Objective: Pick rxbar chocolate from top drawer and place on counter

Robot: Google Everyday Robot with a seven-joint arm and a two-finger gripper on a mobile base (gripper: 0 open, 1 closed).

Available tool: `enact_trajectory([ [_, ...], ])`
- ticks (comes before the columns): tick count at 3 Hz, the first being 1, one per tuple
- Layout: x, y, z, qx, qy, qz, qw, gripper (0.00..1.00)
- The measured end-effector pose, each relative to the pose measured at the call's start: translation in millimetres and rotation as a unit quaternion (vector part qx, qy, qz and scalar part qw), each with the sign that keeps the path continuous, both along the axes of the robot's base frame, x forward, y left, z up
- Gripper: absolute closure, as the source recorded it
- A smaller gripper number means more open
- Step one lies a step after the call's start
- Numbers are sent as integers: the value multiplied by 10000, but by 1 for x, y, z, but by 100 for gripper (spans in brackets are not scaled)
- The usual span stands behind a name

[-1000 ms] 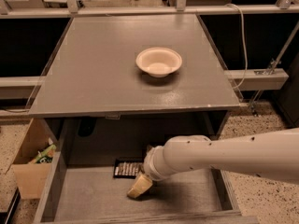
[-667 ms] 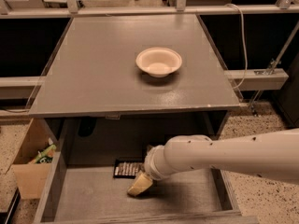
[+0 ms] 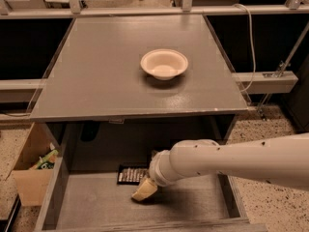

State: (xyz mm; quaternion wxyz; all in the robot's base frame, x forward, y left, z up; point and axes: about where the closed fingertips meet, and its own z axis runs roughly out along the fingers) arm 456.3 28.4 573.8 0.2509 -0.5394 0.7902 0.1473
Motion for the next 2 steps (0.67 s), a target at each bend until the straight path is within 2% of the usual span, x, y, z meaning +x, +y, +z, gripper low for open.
enact_trajectory([
  [1, 0, 0, 19, 0, 0, 2, 10000, 100],
  [2, -2, -1, 22, -21, 46, 61, 10000, 100],
])
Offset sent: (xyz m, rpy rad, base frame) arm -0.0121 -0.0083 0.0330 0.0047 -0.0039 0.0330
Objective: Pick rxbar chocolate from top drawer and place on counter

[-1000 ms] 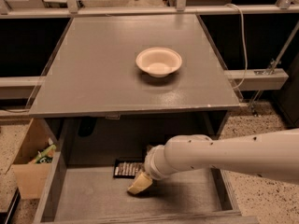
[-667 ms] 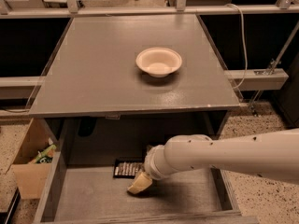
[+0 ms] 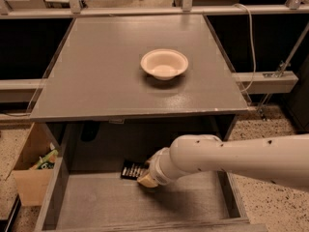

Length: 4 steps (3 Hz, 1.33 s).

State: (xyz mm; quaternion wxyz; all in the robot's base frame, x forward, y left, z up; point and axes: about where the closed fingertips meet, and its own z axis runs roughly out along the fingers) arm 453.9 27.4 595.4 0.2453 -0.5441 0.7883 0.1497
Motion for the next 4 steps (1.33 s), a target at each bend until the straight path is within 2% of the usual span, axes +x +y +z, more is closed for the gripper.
enact_trajectory([
  [1, -8, -5, 20, 37, -41, 120, 9999, 100],
  [2, -18, -14, 52, 133, -235, 219, 9994, 100],
  [3, -30, -23, 100, 312, -549, 347, 9974, 100],
  [4, -38, -31, 135, 416, -789, 462, 9949, 100],
])
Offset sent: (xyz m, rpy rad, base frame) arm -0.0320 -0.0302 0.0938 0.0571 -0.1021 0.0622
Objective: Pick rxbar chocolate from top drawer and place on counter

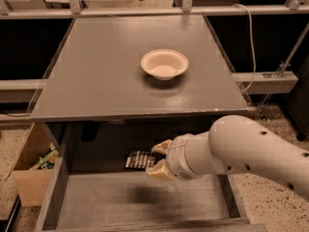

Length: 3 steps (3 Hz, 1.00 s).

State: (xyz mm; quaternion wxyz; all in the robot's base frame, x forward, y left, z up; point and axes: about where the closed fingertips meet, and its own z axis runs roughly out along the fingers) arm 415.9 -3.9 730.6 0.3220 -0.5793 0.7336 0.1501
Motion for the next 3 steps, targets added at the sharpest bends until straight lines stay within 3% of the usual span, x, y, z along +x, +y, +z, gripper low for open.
enact_trajectory([
  [1, 2, -1, 62, -94, -433, 237, 9987, 100],
  [2, 13, 8, 104, -164, -674, 485, 9964, 100],
  [3, 33, 37, 137, -237, -762, 814, 9935, 100],
])
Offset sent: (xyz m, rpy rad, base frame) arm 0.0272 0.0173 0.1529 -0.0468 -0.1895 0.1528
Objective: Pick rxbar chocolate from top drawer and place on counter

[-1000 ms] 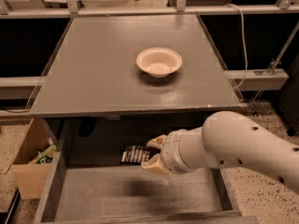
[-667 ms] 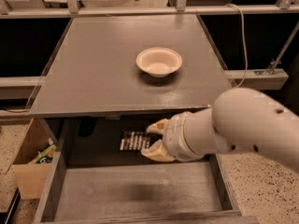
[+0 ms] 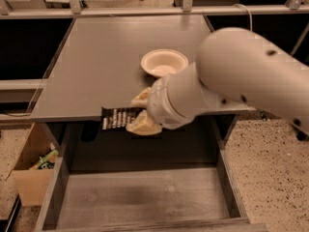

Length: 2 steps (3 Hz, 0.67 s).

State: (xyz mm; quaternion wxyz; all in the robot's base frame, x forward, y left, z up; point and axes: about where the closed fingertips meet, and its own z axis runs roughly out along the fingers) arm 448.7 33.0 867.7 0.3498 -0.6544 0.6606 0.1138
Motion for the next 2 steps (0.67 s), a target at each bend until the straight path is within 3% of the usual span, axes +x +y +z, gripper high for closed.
enact_trajectory([
  [1, 23, 47, 15, -31, 76, 306, 9995, 100],
  [2, 47, 86, 11, -36, 250, 525, 9983, 100],
])
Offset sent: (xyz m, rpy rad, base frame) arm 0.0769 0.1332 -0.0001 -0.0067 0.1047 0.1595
